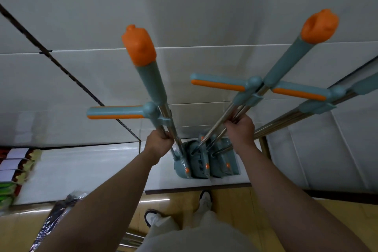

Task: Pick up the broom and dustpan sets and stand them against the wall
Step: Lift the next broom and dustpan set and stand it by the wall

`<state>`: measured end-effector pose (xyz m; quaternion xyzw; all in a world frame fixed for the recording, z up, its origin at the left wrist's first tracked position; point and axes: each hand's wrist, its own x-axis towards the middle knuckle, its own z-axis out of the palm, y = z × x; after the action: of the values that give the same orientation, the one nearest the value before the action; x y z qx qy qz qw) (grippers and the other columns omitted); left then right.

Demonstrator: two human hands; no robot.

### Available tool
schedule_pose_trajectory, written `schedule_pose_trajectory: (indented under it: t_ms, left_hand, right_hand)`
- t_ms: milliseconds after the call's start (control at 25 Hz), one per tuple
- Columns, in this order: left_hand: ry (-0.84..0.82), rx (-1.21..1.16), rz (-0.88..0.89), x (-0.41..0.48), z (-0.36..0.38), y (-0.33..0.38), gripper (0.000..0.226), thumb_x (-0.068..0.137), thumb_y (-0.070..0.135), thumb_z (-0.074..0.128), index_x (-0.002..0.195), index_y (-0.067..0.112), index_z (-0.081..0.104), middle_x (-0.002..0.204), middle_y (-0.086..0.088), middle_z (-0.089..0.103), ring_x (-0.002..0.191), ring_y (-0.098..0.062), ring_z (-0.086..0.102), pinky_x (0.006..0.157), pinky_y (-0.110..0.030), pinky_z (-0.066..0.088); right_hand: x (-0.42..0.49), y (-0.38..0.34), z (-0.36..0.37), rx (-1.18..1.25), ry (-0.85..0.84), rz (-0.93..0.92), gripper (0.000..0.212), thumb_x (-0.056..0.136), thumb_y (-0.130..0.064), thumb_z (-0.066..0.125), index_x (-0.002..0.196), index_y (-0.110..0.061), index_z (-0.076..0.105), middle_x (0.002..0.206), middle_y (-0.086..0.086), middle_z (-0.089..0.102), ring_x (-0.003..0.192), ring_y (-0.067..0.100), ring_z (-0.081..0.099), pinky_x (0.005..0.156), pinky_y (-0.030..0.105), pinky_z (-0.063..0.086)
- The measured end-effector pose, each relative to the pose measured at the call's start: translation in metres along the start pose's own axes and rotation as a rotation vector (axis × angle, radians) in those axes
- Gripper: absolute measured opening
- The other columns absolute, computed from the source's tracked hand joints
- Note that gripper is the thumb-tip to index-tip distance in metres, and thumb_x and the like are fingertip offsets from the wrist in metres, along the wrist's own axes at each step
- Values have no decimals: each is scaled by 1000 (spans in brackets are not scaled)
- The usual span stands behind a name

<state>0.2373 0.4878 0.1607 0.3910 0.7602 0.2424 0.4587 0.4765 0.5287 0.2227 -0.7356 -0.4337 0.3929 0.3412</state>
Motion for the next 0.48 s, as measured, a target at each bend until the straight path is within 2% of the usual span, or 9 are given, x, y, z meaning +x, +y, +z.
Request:
schedule_pose_trajectory:
  t_ms: [120,280,400,480]
  left_hand:
    - [32,-34,-18,0,18,12,24,80,3,65,71,24,71,85,-7,75,86,-27,69,82,-41,58]
    - [103,-133,-57,-2,27,12,29,82,-1,65,69,24,70,84,-9,75,83,-27,68,76,-34,55]
    - [95,-185,-79,-7,32,10,23,83,-3,65,79,18,74,88,-8,76,85,-25,68,74,-31,54]
    - [79,-199,-86,-10,33,12,21,84,-5,63,85,13,75,87,-8,74,80,-22,65,70,-27,51]
  right_hand:
    - [2,-1,1,-38,-39,-21,23,83,-7,71,72,-25,61,71,-6,65,69,8,62,61,23,47]
    - [-5,9,7,-68,-86,-32,26,82,-9,71,67,-26,58,70,3,67,74,25,68,70,39,58]
    - [-13,13,13,-68,-118,-66,29,83,-6,69,67,-27,57,69,1,64,73,23,65,69,36,55]
    - [-14,17,15,-56,-170,-67,22,83,-7,69,77,-27,63,76,2,68,76,21,67,66,31,55]
